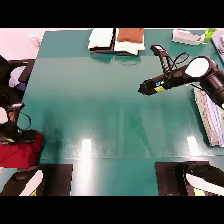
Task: Fold the shirts.
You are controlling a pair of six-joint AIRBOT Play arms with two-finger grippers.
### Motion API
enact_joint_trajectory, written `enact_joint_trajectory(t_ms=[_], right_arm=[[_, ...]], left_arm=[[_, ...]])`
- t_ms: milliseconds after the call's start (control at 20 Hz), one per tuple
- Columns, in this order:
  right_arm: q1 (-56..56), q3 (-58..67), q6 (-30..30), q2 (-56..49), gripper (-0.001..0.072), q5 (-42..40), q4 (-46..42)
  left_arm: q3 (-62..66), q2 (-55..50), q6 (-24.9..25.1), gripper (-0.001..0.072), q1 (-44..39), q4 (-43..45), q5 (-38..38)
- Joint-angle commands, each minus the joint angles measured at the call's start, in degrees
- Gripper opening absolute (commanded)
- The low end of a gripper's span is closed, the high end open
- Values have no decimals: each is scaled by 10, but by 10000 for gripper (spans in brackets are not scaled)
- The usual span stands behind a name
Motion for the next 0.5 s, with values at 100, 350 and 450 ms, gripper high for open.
enact_joint_trajectory(t_ms=[100,350,450], right_arm=[[0,0,0,0,19,0,0],[0,7,0,0,18,2,0],[0,40,0,0,18,8,0]], left_arm=[[-43,2,-31,537,3,26,39],[-20,2,-30,25,2,17,29],[61,10,-30,24,-23,0,24]])
